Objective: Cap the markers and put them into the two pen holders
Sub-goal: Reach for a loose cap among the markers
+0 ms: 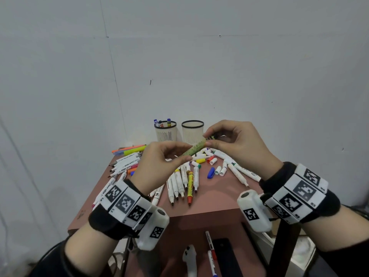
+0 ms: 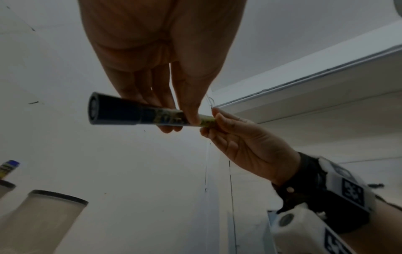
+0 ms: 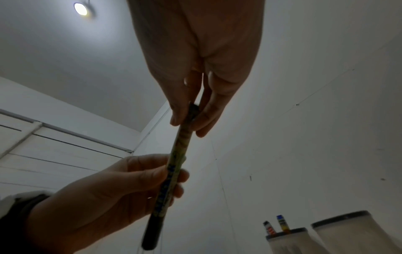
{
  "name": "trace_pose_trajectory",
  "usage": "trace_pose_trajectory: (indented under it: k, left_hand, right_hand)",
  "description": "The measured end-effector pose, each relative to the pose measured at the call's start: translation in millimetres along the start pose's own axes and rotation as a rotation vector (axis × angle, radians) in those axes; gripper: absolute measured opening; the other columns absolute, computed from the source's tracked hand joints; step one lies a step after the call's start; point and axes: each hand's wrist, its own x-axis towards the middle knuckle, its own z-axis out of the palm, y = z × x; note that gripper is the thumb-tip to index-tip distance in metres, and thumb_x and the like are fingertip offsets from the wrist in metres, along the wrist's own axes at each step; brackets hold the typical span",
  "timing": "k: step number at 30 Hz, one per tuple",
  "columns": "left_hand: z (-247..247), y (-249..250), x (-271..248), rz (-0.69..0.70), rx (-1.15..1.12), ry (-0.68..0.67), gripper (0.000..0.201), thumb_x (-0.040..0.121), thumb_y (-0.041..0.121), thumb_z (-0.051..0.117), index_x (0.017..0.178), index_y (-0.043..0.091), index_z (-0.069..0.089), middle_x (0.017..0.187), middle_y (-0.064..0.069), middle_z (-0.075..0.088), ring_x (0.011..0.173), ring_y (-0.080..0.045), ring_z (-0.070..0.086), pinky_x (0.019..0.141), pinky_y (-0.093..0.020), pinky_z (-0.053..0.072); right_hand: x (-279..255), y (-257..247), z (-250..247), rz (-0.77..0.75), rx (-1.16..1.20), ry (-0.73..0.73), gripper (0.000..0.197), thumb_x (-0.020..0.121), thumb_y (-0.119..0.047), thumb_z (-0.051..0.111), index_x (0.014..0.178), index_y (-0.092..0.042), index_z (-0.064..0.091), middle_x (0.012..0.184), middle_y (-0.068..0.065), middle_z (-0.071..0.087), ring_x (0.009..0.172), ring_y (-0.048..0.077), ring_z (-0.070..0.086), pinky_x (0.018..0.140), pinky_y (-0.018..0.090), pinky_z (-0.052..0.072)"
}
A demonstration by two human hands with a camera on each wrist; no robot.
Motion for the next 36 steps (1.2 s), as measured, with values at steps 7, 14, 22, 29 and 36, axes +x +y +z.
trace_pose_trajectory:
  k: [7,14,22,29,36]
  left_hand:
    - [-29.8,-24.9,37.8,-0.040,0.152,0.075,0.032,0.081,0.007,0.071,0.104,0.028,0.064,0.085,0.001,0.071,0.076,-0.013,0.069,0.074,-0.028,0.056]
    - [-52.4,-36.7,87.7,0.071,0.323,0.205,0.083,0.082,0.006,0.067,0.142,0.045,0.025,0.101,0.000,0.056,0.080,-0.012,0.063,0.071,-0.014,0.049]
    - [-60.4,-64.7,142.9,0.106,0.417,0.288,0.074,0.079,0.001,0.070,0.137,0.034,0.037,0.087,-0.006,0.063,0.080,-0.015,0.062,0.080,-0.028,0.050]
    - [-55.1,-96.9,183.4,0.004,0.365,0.411,0.058,0.078,0.002,0.070,0.126,0.021,0.044,0.087,-0.006,0.063,0.081,-0.018,0.061,0.077,-0.024,0.044]
    - [-50.5,-123.6,208.6,-0.011,0.310,0.488,0.056,0.079,0.002,0.069,0.126,0.019,0.043,0.086,-0.007,0.061,0.080,-0.018,0.060,0.076,-0.024,0.042]
  right_hand:
    - [17.9,27.5,-27.4,0.076,-0.303,-0.076,0.027,0.078,-0.001,0.073,0.089,-0.025,0.066,0.087,-0.002,0.068,0.079,0.003,0.065,0.075,0.015,0.053]
    - [42.4,83.8,-45.2,0.163,-0.911,-0.575,0.027,0.084,-0.005,0.062,0.108,-0.015,0.067,0.103,0.003,0.064,0.090,0.016,0.059,0.082,0.033,0.050]
    - [58.7,126.6,-55.4,0.296,-1.206,-0.866,0.036,0.086,-0.007,0.056,0.114,-0.028,0.065,0.114,-0.005,0.059,0.105,0.014,0.054,0.087,0.032,0.048]
    - [70.6,151.0,-51.6,0.297,-1.261,-1.050,0.036,0.086,-0.009,0.060,0.106,-0.038,0.067,0.117,-0.008,0.055,0.109,0.015,0.053,0.089,0.035,0.049]
    - [78.6,156.5,-43.4,0.213,-1.353,-1.186,0.034,0.079,-0.010,0.069,0.109,-0.025,0.067,0.116,0.002,0.053,0.104,0.024,0.056,0.080,0.039,0.052]
